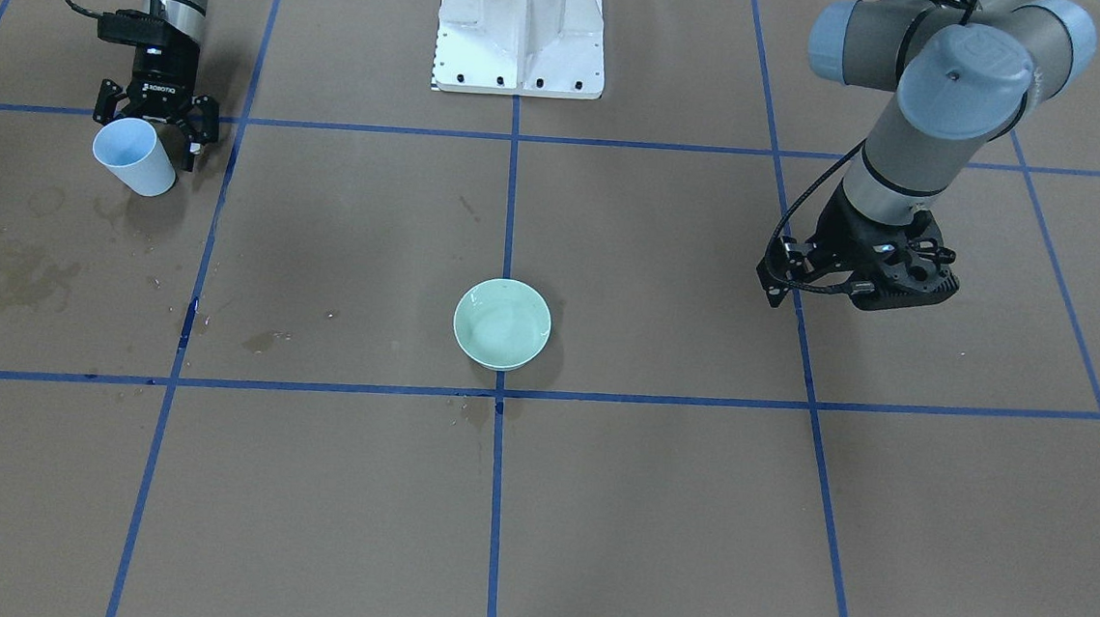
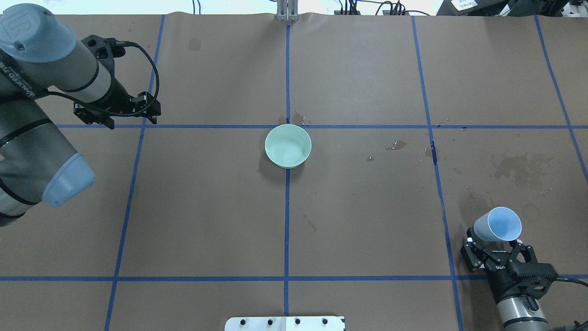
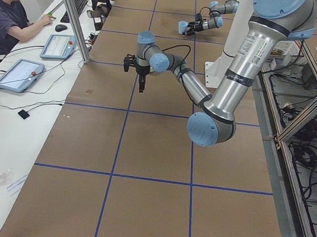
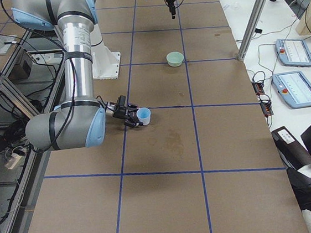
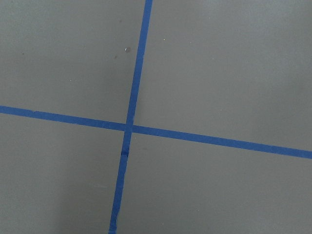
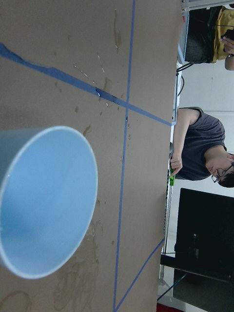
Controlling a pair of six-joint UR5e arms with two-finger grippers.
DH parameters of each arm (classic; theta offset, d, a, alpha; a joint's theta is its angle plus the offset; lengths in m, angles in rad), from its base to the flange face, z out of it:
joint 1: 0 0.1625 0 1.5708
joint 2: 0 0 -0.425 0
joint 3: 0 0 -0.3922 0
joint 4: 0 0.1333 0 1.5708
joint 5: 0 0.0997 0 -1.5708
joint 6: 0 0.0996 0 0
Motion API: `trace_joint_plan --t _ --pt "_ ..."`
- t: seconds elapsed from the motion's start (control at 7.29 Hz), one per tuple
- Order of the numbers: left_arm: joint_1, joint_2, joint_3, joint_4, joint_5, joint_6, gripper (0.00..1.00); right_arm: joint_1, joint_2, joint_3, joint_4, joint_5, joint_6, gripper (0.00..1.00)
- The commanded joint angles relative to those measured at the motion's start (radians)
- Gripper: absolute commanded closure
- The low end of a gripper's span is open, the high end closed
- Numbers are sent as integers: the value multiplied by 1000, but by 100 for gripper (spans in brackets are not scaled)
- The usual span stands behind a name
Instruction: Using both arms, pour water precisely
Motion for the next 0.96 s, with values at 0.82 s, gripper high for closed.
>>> trace_joint_plan --t 0.82 --pt "0 0 -6 0 0 -2 0 -2 -123 107 0 -45 1 1"
